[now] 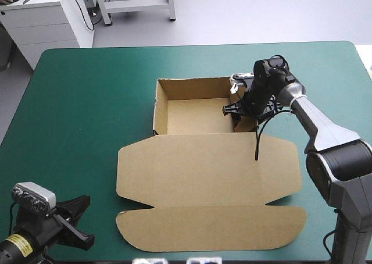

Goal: Fold the box

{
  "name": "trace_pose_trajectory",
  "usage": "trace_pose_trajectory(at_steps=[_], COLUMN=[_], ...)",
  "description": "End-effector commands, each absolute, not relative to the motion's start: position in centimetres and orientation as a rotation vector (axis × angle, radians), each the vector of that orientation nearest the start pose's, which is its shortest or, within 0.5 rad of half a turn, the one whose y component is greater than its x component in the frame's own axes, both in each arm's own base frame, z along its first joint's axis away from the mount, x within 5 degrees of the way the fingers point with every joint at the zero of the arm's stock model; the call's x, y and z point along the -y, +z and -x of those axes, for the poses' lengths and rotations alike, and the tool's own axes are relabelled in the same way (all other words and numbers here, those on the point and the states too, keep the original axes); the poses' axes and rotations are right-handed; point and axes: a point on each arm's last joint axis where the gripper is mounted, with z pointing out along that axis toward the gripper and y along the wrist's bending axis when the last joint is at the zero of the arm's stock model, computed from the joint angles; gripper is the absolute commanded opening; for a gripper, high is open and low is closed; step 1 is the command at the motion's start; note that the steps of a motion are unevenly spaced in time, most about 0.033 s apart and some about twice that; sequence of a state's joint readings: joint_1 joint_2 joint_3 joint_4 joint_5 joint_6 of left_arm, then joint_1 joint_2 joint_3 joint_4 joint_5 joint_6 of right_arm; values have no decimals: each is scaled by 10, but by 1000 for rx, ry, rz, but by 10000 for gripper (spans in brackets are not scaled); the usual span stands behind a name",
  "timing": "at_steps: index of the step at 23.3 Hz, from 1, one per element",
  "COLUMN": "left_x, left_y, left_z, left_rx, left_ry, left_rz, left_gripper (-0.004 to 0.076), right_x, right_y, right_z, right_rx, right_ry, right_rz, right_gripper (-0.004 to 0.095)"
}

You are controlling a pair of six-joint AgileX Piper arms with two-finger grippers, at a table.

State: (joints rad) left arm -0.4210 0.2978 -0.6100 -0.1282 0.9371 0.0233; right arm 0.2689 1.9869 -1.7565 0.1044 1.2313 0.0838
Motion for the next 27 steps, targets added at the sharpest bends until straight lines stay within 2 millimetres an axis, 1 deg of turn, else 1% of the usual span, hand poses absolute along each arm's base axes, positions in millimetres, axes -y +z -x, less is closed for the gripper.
trace_pose_trajectory(at_steps=[1,4,5,6,7,8,9,10,11,12,13,14,17,18,19,20,22,24,27], left_x=[25,24,24,24,24,25,25,25,25,25,25,25,25,25,25,25,25,25,25], left_y=[319,313,311,309,309,309,308,308,308,308,309,309,309,309,309,308,308,307,306], left_z=[-33,-32,-32,-33,-34,-35,-36,-37,-37,-37,-37,-37,-37,-37,-37,-37,-37,-37,-36], left_rx=[-1949,-1950,-1958,-1962,-1950,-1939,-1921,-1920,-1915,-1914,-1912,-1912,-1912,-1912,-1912,-1914,-1920,-1925,-1937], left_ry=[-416,-410,-409,-408,-407,-408,-410,-412,-408,-410,-410,-410,-410,-410,-410,-410,-409,-407,-405], left_rz=[-421,-422,-423,-423,-419,-415,-408,-407,-409,-406,-406,-406,-406,-406,-406,-406,-408,-410,-414], left_gripper=[-8,-8,-8,-8,-8,-8,-8,-8,-8,-8,-8,-8,-8,-8,-8,-8,-8,-8,-8], right_x=[-119,-118,-118,-118,-116,-114,-105,-101,-88,-82,-61,-40,8,27,52,65,93,128,151], right_y=[289,288,288,288,288,289,298,305,330,342,376,402,436,445,446,446,436,417,395], right_z=[-394,-394,-394,-394,-394,-395,-398,-398,-397,-396,-392,-388,-379,-375,-372,-370,-370,-372,-381], right_rx=[-2898,-2889,-2885,-2878,-2877,-2868,-2827,-2804,-2718,-2681,-2591,-2523,-2433,-2409,-2402,-2405,-2432,-2472,-2511], right_ry=[226,210,207,199,170,121,-24,-77,-193,-222,-240,-235,-256,-268,-287,-299,-322,-347,-356], right_rz=[257,321,343,383,389,407,418,414,398,385,314,236,60,-8,-91,-131,-221,-326,-388], right_gripper=[551,311,208,23,-12,-19,-20,-20,-20,-19,-19,-18,-20,-20,-20,-20,-20,-19,-20])
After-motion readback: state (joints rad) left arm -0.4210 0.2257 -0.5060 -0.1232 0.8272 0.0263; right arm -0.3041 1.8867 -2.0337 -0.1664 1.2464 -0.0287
